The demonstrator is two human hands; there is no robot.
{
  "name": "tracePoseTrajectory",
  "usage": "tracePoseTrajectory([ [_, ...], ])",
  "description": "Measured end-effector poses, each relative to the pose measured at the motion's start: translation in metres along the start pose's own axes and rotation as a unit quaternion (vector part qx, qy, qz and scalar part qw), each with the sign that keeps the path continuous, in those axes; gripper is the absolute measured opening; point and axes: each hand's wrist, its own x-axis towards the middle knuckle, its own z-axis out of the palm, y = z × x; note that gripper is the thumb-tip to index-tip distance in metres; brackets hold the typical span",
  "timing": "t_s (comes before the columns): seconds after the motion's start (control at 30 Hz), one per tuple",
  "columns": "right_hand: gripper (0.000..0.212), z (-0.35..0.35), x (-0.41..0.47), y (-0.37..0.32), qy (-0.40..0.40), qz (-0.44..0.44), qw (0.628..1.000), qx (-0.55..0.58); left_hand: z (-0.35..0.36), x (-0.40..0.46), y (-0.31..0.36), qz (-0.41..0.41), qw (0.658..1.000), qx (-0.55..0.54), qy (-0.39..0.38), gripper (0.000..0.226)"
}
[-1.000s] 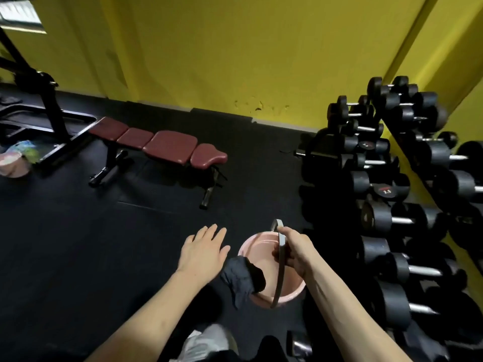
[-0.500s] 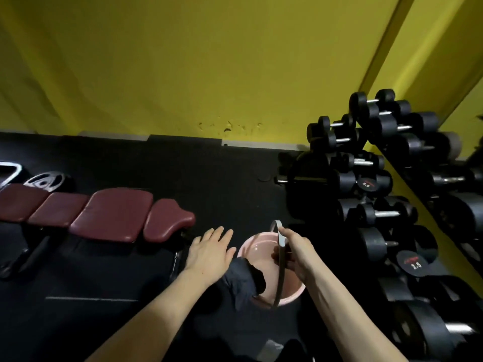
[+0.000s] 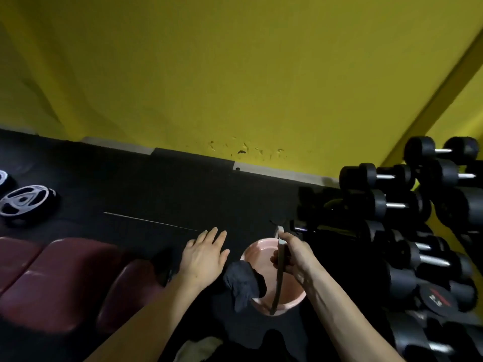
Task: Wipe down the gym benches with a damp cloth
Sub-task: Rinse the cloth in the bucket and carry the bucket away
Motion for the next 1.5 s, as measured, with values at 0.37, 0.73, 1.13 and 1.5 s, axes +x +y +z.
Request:
tracePoseTrajectory([
  [0.37, 0.054, 0.074, 0.302, -0.229, 0.005, -0.010, 1.000, 0.006, -0.018, 0.383, -0.033, 0.009, 1.000, 0.011, -0.015, 0.059],
  [0.73, 0.048, 0.140, 0.577, -0.437, 0.022, 0.028, 0.999, 0.028, -0.056, 0.746, -0.048, 0.035, 0.997, 0.024, -0.060, 0.060],
  [1.13, 0.046, 0.210, 0.883, -0.551, -0.002, 0.096, 0.995, -0.007, 0.040, 1.052, -0.059, -0.024, 0.991, -0.007, -0.133, 0.063],
  [1.5, 0.018, 0.284, 1.146, -0.523, 0.087, 0.170, 0.981, -0.011, 0.191, 1.265, -0.119, -0.023, 0.978, -0.033, -0.204, 0.061],
])
